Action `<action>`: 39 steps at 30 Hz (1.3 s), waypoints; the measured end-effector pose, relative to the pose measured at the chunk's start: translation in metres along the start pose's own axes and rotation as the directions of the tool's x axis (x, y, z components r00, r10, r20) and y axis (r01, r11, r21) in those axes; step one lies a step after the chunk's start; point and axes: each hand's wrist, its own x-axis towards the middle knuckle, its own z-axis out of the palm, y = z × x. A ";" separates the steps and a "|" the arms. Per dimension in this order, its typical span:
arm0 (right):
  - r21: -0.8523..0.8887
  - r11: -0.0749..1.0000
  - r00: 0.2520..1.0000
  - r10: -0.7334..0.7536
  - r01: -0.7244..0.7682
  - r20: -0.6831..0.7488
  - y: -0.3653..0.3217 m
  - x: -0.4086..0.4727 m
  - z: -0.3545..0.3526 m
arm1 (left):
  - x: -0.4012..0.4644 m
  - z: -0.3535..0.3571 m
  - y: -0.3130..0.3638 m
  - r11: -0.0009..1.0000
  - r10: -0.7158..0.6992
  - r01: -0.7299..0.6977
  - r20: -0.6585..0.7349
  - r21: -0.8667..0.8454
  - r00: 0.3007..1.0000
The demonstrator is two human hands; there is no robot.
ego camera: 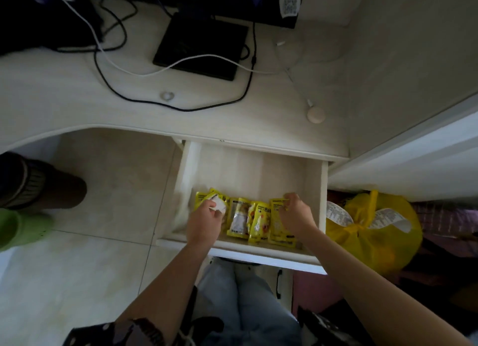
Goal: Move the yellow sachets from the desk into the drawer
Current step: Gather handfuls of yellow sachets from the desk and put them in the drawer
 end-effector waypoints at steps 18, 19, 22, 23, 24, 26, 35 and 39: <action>-0.392 0.655 0.763 -0.567 0.646 0.311 -0.186 -0.065 0.145 | -0.041 -0.142 -0.153 0.986 -0.151 0.116 -0.370 -0.116 0.917; -0.392 0.636 0.747 -0.582 0.665 0.322 -0.199 -0.069 0.157 | -0.040 -0.154 -0.165 0.984 -0.170 0.132 -0.388 -0.122 0.906; -0.371 0.602 0.707 -0.624 0.707 0.333 -0.238 -0.082 0.194 | -0.035 -0.192 -0.203 0.979 -0.201 0.166 -0.439 -0.118 0.876; -0.366 0.588 0.692 -0.636 0.721 0.340 -0.251 -0.086 0.206 | -0.032 -0.206 -0.216 0.979 -0.205 0.174 -0.456 -0.110 0.866; -0.366 0.578 0.684 -0.640 0.729 0.351 -0.265 -0.090 0.218 | -0.029 -0.220 -0.229 0.978 -0.209 0.181 -0.472 -0.104 0.856; -0.375 0.560 0.673 -0.643 0.738 0.365 -0.293 -0.097 0.243 | -0.022 -0.248 -0.253 0.977 -0.213 0.191 -0.505 -0.096 0.836; -0.348 0.474 0.583 -0.726 0.809 0.366 -0.416 -0.113 0.320 | 0.020 -0.355 -0.329 0.980 -0.191 0.189 -0.604 -0.068 0.774; -0.347 0.436 0.547 -0.754 0.830 0.362 -0.469 -0.102 0.344 | 0.051 -0.397 -0.342 0.984 -0.157 0.178 -0.630 -0.029 0.760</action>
